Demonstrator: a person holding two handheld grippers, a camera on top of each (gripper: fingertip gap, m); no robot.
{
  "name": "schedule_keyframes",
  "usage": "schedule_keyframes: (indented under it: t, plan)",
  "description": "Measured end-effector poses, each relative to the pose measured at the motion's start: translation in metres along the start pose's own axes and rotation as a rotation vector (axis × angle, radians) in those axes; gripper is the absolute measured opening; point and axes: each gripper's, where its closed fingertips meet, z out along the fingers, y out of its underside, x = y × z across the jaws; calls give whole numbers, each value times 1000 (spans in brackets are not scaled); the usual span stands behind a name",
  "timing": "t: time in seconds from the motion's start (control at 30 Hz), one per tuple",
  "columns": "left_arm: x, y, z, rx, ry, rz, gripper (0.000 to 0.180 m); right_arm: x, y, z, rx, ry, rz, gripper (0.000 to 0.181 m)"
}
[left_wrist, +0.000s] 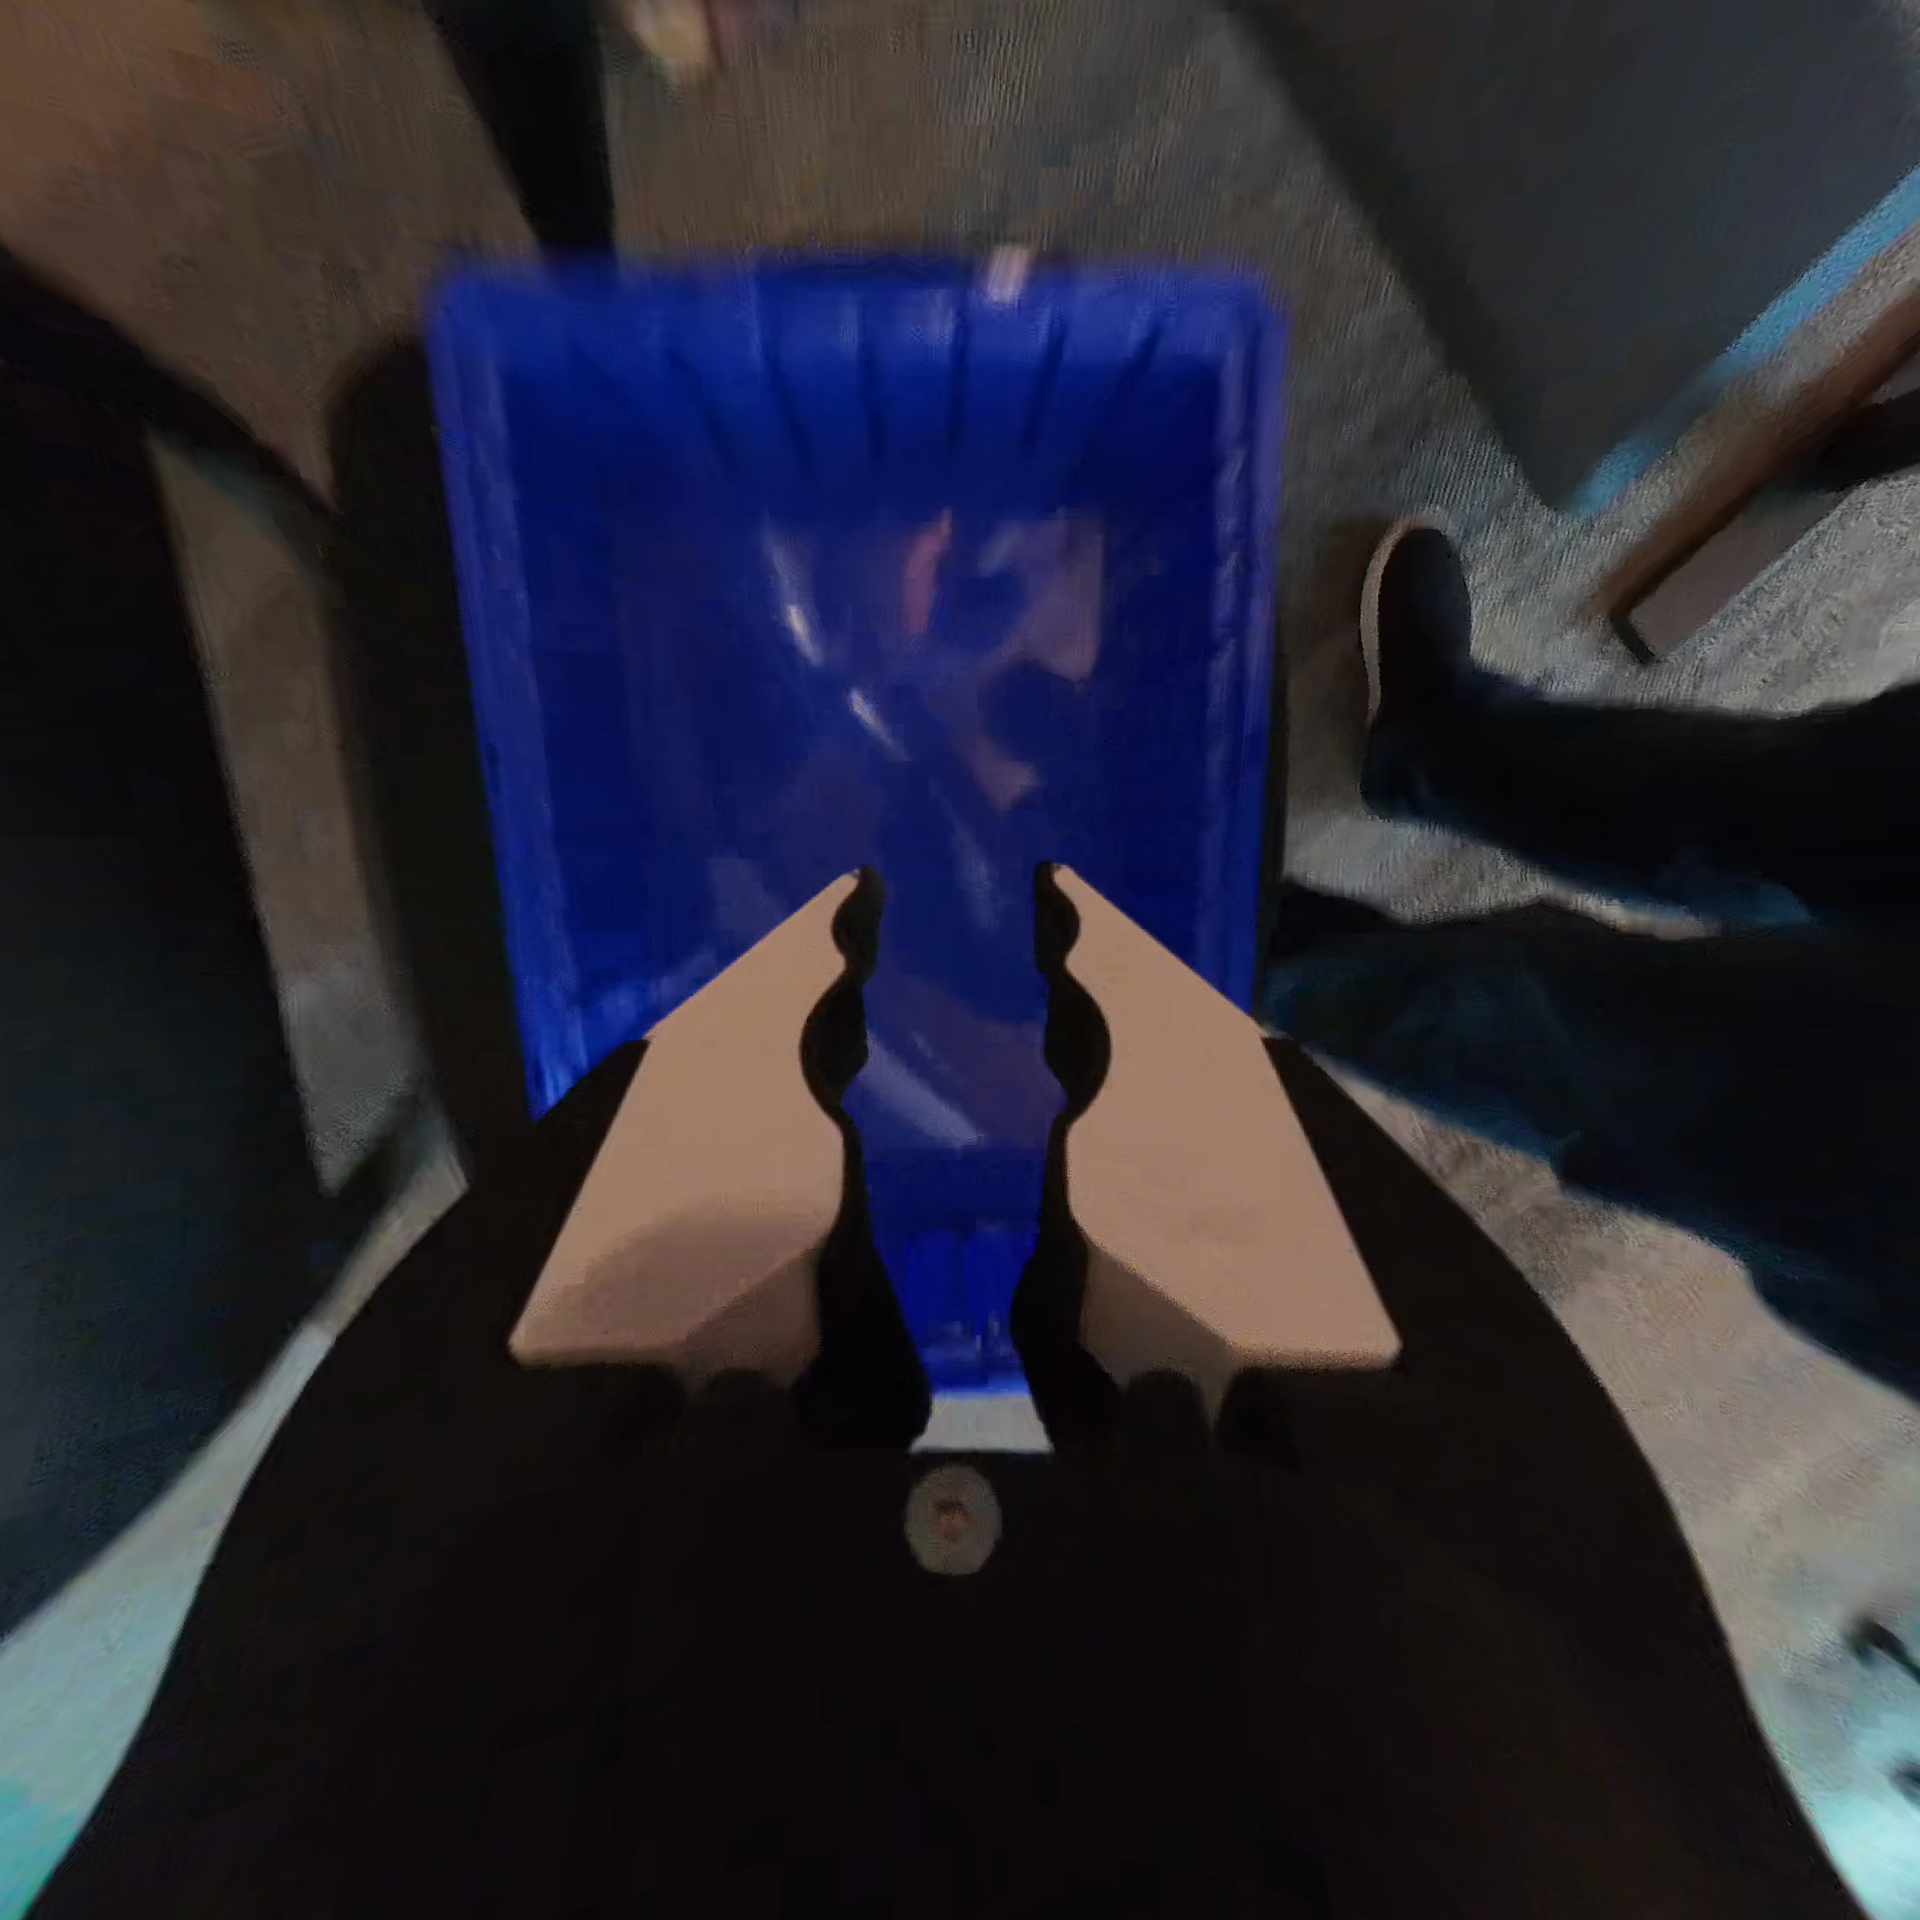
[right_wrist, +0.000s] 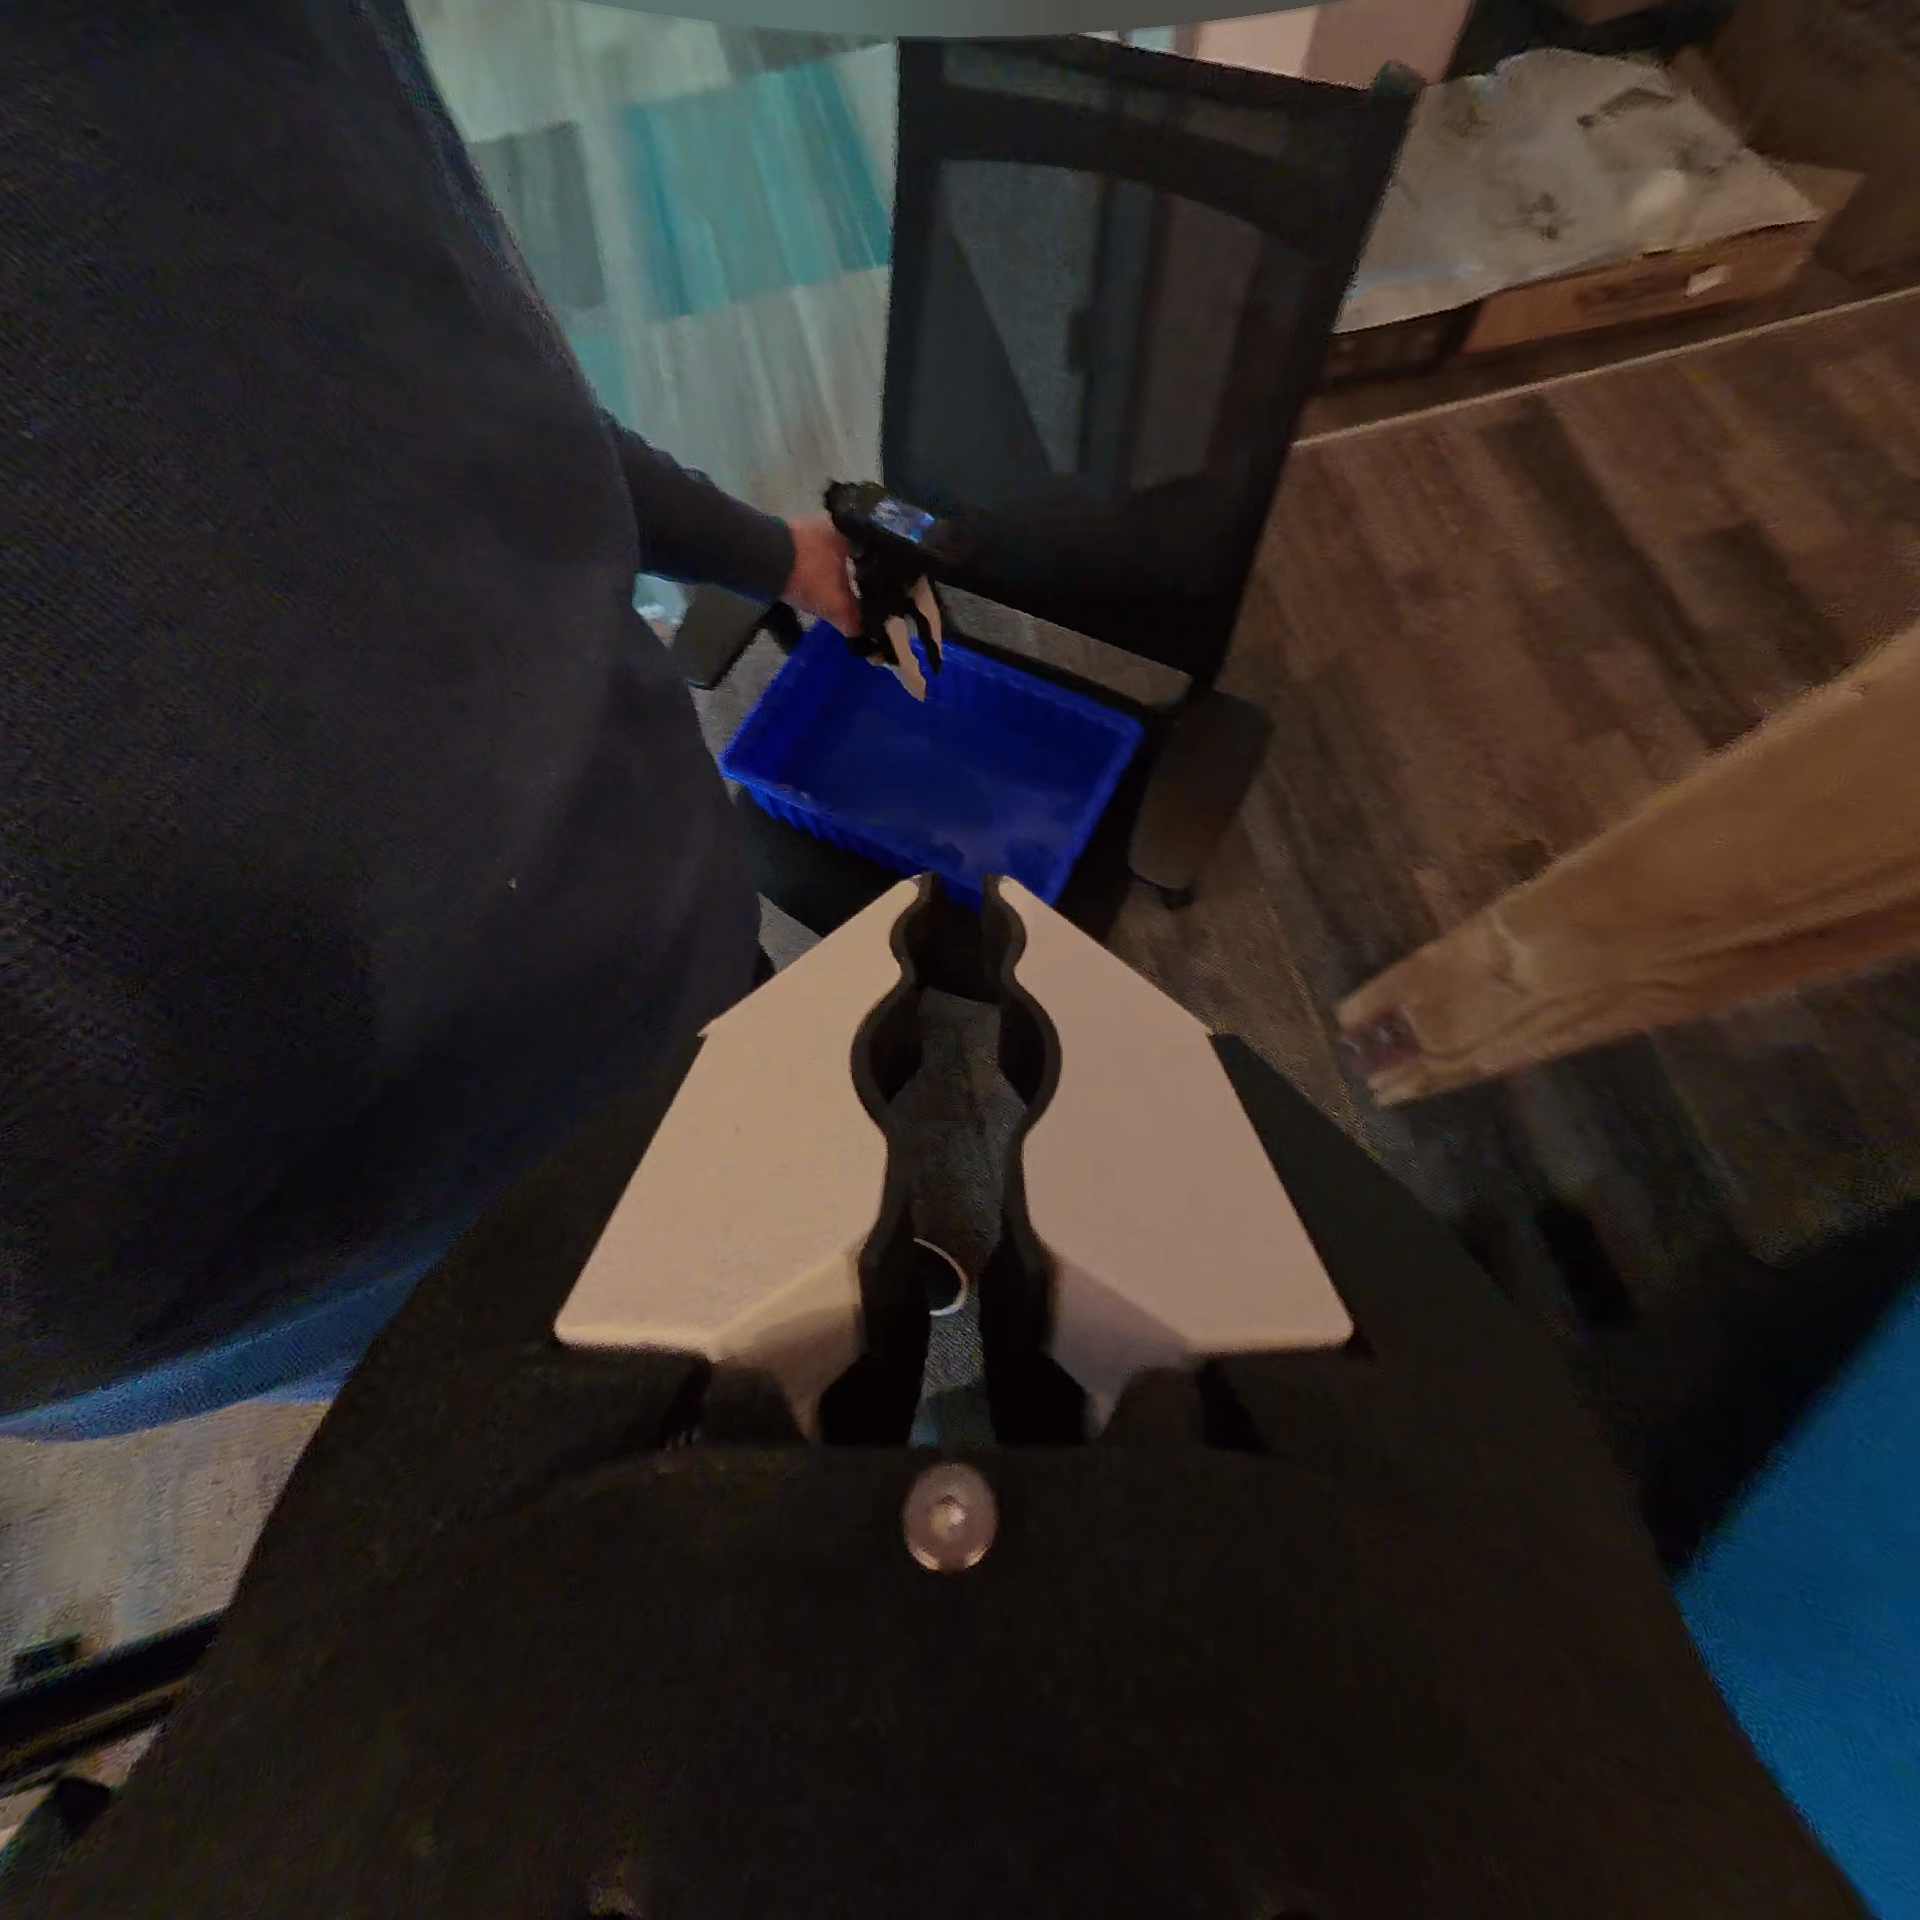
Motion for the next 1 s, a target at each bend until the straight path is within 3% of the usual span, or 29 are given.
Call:
schedule_keyframes:
  t: [0.1, 0.2, 0.43, 0.7, 0.73, 0.77, 0.83, 1.0]
  plan:
    - [-7, 85, 41, -185, 113, -87, 32, -10, -6, 37, 8, -88, 24, 7]
    - [14, 141, 73, -341, 225, -45, 34, -19, -10, 69, 18, -167, 70, 6]
    - [56, 205, 126, -505, 357, 141, 40, -33, -4, 124, 30, -270, 181, 5]
    - [45, 225, 156, -510, 288, 150, 39, -37, 2, 158, 28, -313, 249, 5]
    - [35, 225, 158, -505, 239, 158, 34, -38, 2, 161, 29, -320, 255, 5]
    - [16, 225, 159, -518, 146, 153, 10, -38, 2, 164, 32, -324, 260, 5]
    - [12, 219, 158, -471, 173, 44, 17, -39, 3, 169, 36, -333, 271, 5]
    - [24, 203, 144, -381, 267, 0, 45, -42, 5, 178, 54, -346, 293, 5]
